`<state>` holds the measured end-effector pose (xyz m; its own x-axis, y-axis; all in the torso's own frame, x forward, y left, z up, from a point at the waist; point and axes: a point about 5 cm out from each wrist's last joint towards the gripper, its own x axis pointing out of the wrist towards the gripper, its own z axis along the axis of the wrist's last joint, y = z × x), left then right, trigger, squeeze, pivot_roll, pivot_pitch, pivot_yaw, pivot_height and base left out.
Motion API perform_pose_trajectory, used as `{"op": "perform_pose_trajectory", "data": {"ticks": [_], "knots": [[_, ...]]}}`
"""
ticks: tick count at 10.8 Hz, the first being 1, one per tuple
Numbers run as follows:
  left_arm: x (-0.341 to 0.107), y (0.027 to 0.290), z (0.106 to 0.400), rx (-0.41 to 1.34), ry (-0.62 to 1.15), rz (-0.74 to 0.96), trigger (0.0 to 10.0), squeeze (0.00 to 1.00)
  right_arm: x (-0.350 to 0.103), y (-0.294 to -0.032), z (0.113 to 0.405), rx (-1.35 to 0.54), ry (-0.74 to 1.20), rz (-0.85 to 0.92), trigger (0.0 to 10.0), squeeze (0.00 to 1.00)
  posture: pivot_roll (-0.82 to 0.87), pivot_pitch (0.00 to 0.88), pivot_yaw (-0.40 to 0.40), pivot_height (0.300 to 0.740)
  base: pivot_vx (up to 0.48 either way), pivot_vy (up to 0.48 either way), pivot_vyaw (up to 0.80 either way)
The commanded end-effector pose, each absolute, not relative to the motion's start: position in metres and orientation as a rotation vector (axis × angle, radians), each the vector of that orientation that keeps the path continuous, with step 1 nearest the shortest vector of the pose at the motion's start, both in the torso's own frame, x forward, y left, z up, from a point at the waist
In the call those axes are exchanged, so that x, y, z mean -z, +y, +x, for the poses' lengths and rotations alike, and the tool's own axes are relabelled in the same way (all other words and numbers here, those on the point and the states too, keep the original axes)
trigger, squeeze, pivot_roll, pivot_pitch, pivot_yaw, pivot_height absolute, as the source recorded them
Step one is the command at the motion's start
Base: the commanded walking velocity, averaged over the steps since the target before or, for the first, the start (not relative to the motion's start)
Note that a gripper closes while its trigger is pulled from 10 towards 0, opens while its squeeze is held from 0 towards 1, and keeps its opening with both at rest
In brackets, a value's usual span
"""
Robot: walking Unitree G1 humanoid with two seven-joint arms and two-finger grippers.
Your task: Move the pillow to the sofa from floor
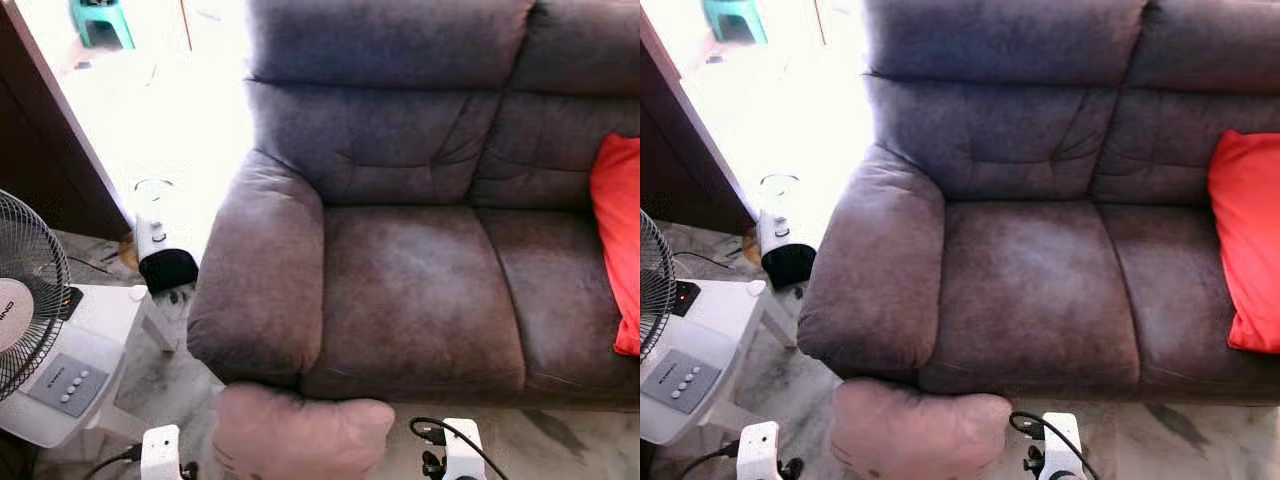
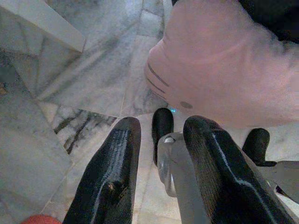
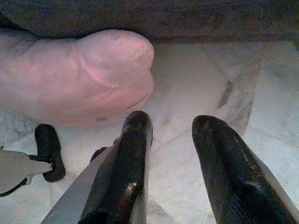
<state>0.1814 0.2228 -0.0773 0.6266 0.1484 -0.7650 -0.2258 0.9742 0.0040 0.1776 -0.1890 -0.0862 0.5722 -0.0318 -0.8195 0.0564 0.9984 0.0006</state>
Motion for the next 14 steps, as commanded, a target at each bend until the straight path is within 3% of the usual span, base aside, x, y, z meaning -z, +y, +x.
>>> {"op": "perform_pose_trajectory", "data": {"ticks": [1, 6, 9, 11, 14], "knots": [[0.081, 0.224, 0.174, -0.223, 0.896, -0.103, 10.0, 0.0, 0.088, -0.19, 0.173, 0.062, 0.972, 0.044, 10.0, 0.0, 0.1, 0.125, -0.028, 0.74, 0.0, 0.24, 0.0], [0.08, 0.22, 0.177, -0.216, 0.886, -0.098, 10.0, 0.0, 0.087, -0.184, 0.177, 0.048, 0.968, 0.039, 10.0, 0.0, 0.1, 0.131, -0.028, 0.74, 0.0, 0.097, -0.12], [0.079, 0.22, 0.179, -0.215, 0.88, -0.103, 10.0, 0.0, 0.081, -0.174, 0.193, 0.04, 0.948, 0.042, 10.0, 0.0, 0.1, 0.134, -0.027, 0.74, 0.0, 0.16, 0.0], [0.079, 0.219, 0.18, -0.212, 0.875, -0.098, 10.0, 0.0, 0.083, -0.173, 0.189, 0.036, 0.948, 0.043, 10.0, 0.0, 0.1, 0.135, -0.028, 0.74, 0.0, 0.48, 0.0], [0.078, 0.219, 0.181, -0.201, 0.872, -0.083, 10.0, 0.0, 0.085, -0.172, 0.184, 0.033, 0.949, 0.043, 10.0, 0.0, 0.1, 0.139, -0.027, 0.74, 0.0, 0.0, 0.0]]}}
